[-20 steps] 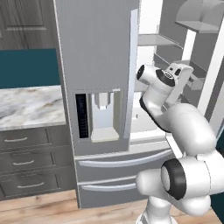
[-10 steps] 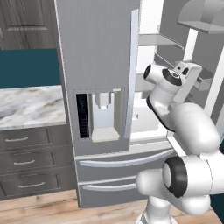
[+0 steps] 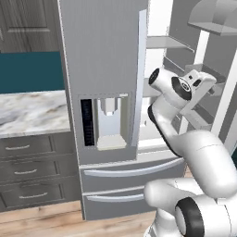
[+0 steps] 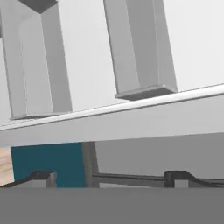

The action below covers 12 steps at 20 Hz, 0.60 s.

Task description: Take the cupcakes from the fridge and place them on the empty tray on the dining counter.

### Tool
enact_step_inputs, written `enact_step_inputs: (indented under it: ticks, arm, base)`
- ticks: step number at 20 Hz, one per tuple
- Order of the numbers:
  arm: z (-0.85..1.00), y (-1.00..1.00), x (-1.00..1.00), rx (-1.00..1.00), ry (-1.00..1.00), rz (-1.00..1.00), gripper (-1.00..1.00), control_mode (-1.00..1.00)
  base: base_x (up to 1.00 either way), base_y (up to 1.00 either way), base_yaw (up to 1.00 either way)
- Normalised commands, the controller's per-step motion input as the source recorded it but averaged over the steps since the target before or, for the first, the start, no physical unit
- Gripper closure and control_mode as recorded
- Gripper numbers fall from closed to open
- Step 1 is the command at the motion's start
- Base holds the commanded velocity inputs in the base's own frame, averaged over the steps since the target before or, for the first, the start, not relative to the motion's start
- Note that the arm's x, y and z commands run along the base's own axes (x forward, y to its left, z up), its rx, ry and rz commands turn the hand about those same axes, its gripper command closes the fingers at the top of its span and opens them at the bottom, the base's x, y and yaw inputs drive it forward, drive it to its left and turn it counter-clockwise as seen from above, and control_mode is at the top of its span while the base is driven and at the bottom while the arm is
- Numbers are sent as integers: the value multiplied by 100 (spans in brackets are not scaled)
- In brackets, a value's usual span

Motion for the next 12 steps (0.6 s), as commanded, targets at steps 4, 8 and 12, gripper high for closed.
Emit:
enact_step_inputs:
  ticks: [4, 8, 12]
  arm:
    - [0, 87, -14, 32, -37, 2, -100, -100]
    - [0, 90, -1, 31, -35, 17, -100, -100]
    - [0, 79, 1, 20, -18, 42, -100, -100]
  base:
    - [0, 0, 0]
    - [0, 0, 0]
    - [0, 0, 0]
